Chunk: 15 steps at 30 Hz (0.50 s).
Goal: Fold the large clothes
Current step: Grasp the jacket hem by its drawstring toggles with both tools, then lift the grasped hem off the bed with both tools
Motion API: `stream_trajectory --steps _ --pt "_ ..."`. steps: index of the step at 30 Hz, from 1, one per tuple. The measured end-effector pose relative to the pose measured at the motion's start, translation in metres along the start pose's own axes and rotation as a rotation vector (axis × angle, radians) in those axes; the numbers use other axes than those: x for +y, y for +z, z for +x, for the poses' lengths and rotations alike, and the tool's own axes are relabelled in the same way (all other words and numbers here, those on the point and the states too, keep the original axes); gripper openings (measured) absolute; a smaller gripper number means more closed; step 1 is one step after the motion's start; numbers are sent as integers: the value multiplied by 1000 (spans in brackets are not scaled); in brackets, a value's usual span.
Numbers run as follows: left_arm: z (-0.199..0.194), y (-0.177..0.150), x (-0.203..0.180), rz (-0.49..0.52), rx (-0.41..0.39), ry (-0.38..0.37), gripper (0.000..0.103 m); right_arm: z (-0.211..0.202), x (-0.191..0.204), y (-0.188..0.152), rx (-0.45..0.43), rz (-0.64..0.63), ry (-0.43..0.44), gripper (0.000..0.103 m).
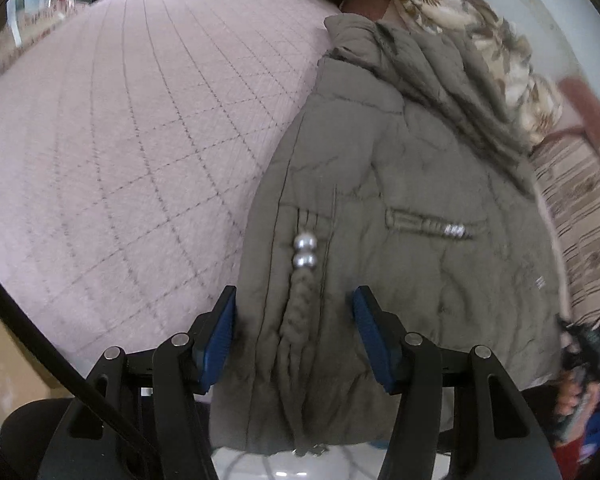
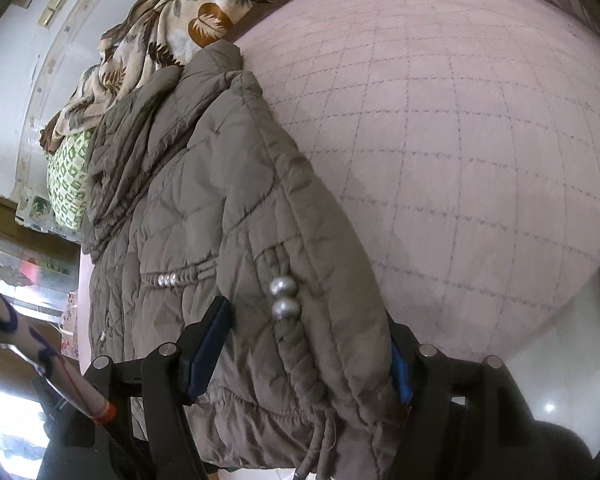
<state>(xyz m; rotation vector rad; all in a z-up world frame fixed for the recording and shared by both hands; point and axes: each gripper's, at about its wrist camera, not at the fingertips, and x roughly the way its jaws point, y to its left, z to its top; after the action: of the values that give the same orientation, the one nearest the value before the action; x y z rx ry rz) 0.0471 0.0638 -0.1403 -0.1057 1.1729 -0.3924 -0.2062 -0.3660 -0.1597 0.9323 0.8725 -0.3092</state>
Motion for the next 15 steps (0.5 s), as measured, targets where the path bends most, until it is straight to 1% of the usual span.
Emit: stream_trajectory --steps 6,8,11,15 --pt "-9 -20 -24 129 -31 150 57 0 6 -18 22 -22 9 74" --pt "-11 -26 -30 156 -36 184 57 -2 9 -24 20 -41 4 74" --pt "-15 -34 -37 193 -49 223 57 -5 14 -33 18 -67 -2 74" --pt "-15 -36 -41 200 -53 236 57 -7 14 -41 30 -77 6 74"
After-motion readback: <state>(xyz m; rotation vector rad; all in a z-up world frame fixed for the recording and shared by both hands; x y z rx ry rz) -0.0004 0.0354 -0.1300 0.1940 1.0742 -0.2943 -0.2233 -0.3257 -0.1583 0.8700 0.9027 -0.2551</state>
